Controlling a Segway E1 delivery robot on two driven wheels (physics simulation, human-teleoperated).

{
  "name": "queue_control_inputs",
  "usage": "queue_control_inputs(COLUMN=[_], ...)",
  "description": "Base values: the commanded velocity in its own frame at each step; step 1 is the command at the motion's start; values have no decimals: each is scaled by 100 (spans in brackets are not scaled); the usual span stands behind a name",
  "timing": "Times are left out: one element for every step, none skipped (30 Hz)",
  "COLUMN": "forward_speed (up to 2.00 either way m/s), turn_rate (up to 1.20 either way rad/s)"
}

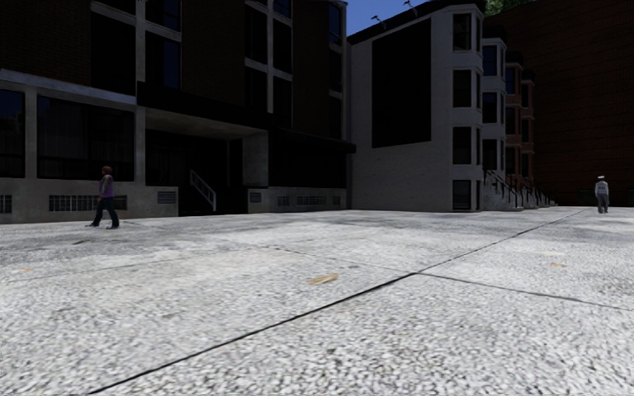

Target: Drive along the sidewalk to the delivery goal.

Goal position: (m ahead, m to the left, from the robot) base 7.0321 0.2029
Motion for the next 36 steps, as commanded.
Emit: queue_control_inputs(forward_speed=[200, 200, 200, 200, 200, 200, 200, 200, 200, 200, 200, 200, 200, 200, 200, 200, 200, 200, 200, 200, 200, 200, 200, 200, 200, 200, 200, 200, 200, 200, 200, 200, 200, 200, 200, 200], turn_rate=[0, 0, 0, 0, 0, 0, 0, 0, 0, 0, 0, 0, 0, 0, 0, 0, 0, 0, 0, 0, 0, 0, 0, 0, 0, 0, 0, 0, 0, 0, 0, 0, 0, 0, 0, 0])
